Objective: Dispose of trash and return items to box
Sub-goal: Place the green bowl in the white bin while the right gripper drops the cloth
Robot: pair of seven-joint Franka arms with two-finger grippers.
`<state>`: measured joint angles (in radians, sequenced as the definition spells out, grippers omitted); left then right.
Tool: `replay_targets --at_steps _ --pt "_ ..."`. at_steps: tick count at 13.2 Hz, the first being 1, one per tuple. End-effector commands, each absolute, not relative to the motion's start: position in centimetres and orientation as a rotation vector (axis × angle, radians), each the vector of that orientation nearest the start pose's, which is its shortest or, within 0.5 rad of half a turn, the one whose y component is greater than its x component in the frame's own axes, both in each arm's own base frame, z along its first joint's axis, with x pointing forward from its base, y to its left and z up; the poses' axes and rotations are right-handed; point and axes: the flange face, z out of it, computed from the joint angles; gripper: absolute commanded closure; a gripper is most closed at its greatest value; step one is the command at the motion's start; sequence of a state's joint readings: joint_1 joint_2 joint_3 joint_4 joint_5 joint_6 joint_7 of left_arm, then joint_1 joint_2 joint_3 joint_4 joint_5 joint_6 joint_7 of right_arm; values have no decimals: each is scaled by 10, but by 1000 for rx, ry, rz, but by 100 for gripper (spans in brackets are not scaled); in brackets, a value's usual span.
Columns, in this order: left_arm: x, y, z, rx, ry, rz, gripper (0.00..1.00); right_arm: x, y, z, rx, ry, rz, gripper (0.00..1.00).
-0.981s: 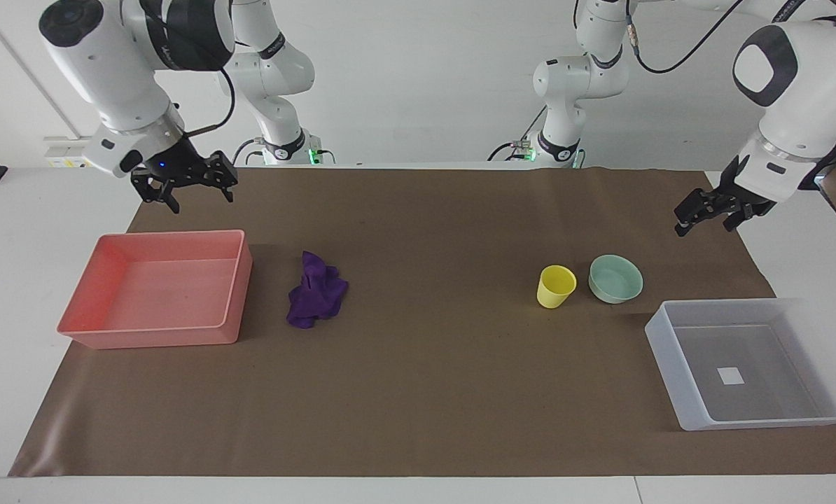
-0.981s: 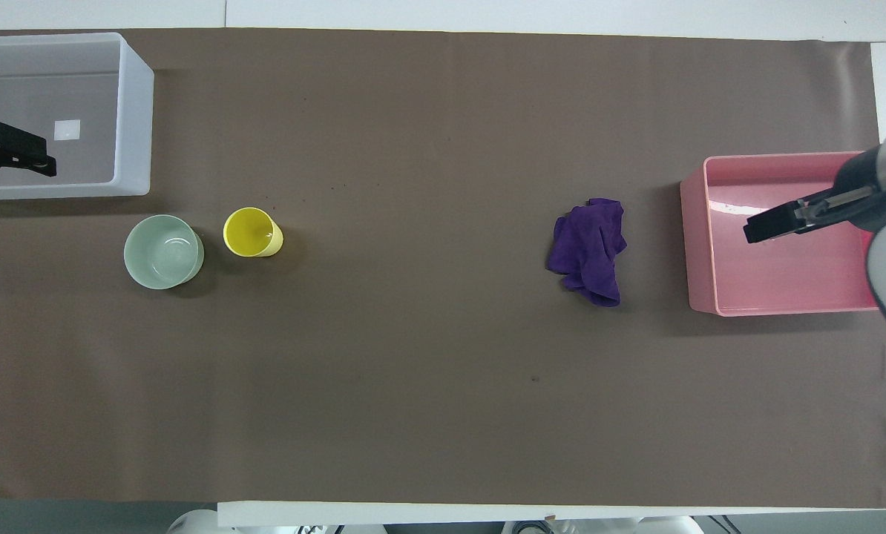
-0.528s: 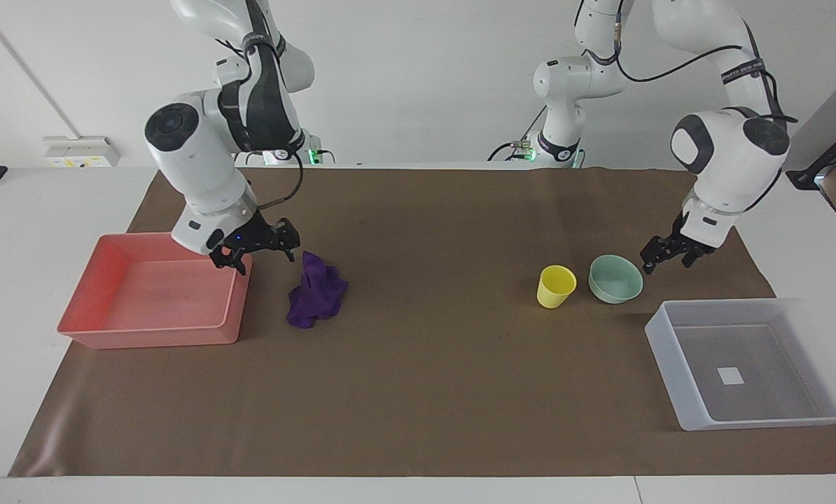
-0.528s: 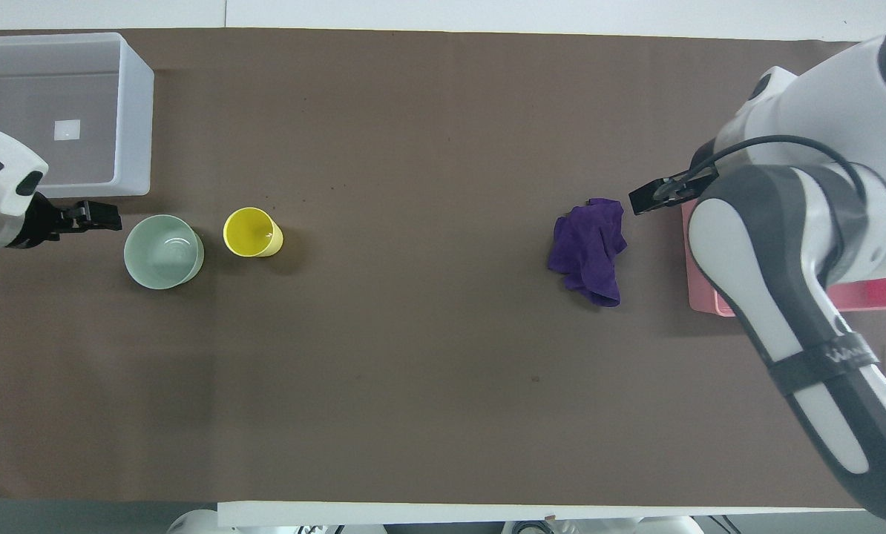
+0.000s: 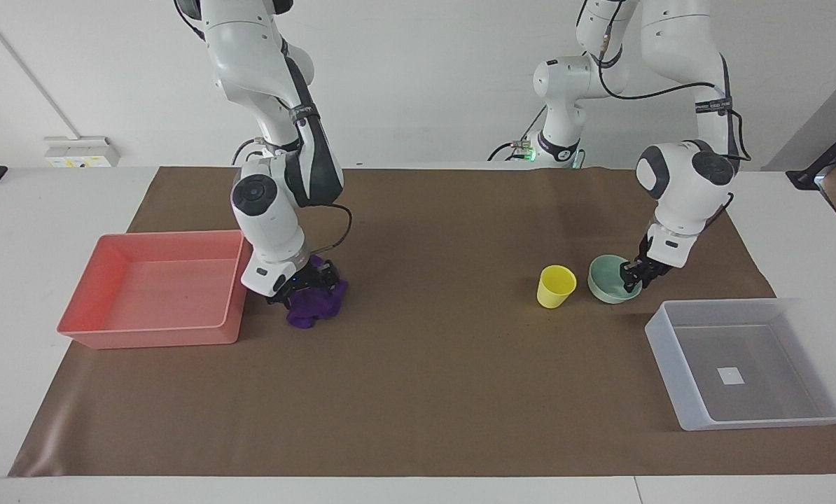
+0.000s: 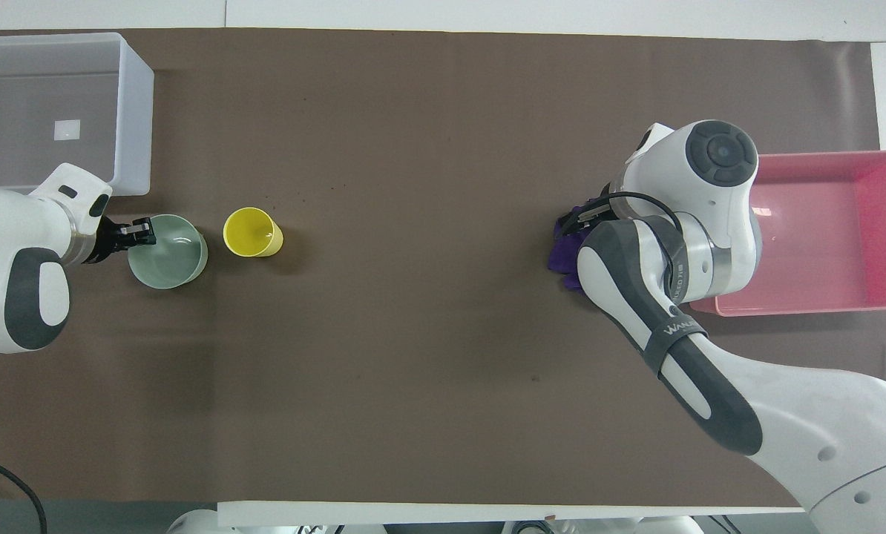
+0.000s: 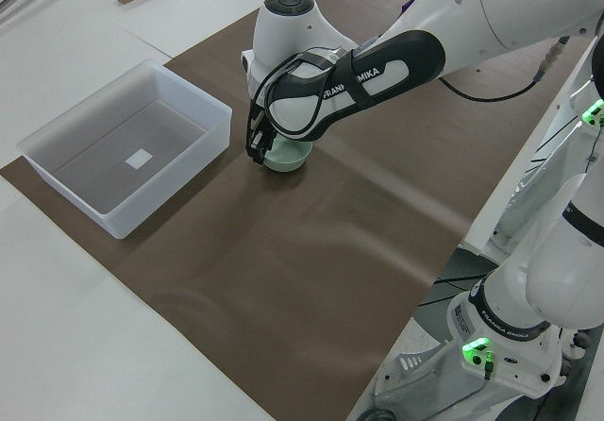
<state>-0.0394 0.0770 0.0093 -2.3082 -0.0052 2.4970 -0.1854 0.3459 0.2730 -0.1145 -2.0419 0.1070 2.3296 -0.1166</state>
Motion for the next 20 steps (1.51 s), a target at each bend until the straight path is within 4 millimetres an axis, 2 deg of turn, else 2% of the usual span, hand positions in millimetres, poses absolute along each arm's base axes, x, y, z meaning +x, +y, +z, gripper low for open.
replay_targets --at_steps 1,2,3,5,6,7,9,11,12,13,14,15,16,17,18,19,20 --pt "530 -18 325 -3133 -267 -167 100 567 138 299 -3058 -395 -23 29" --pt "531 -20 337 -3133 -258 -109 100 565 138 299 -3058 -395 -15 48" --pt "534 -23 360 -3131 -249 -54 100 565 138 298 -3058 -395 -8 63" --pt "548 -25 427 -3130 -248 48 100 566 137 299 -3062 -365 -5 86" --pt "557 -27 453 -3145 -258 74 100 567 137 301 -3063 -349 -5 95" --pt "567 -27 478 -3184 -289 75 100 568 134 305 -3063 -341 -2 100" --pt "595 -11 501 -3226 -369 -5 100 573 132 336 -3053 -339 -10 100" --pt "617 30 500 -3235 -528 -179 100 579 127 386 -3041 -331 -2 100" --pt "634 54 488 -3234 -602 -184 100 579 118 409 -3036 -313 5 100" --pt "658 78 485 -3225 -656 -218 100 580 104 431 -3034 -284 -1 100" --pt "685 94 473 -3205 -675 -243 100 580 92 452 -3039 -267 3 100" --pt "701 99 453 -3201 -682 -243 100 581 76 471 -3043 -239 6 100" --pt "717 107 437 -3190 -694 -286 100 579 61 489 -3056 -216 11 100" --pt "723 129 413 -3172 -740 -284 100 576 41 506 -3085 -194 -2 100" --pt "727 138 393 -3157 -760 -304 100 572 19 516 -3120 -173 -13 100" --pt "730 142 374 -3140 -762 -343 100 569 -6 517 -3143 -136 -10 100" --pt "725 142 354 -3132 -761 -330 100 565 -34 515 -3145 -118 15 100"
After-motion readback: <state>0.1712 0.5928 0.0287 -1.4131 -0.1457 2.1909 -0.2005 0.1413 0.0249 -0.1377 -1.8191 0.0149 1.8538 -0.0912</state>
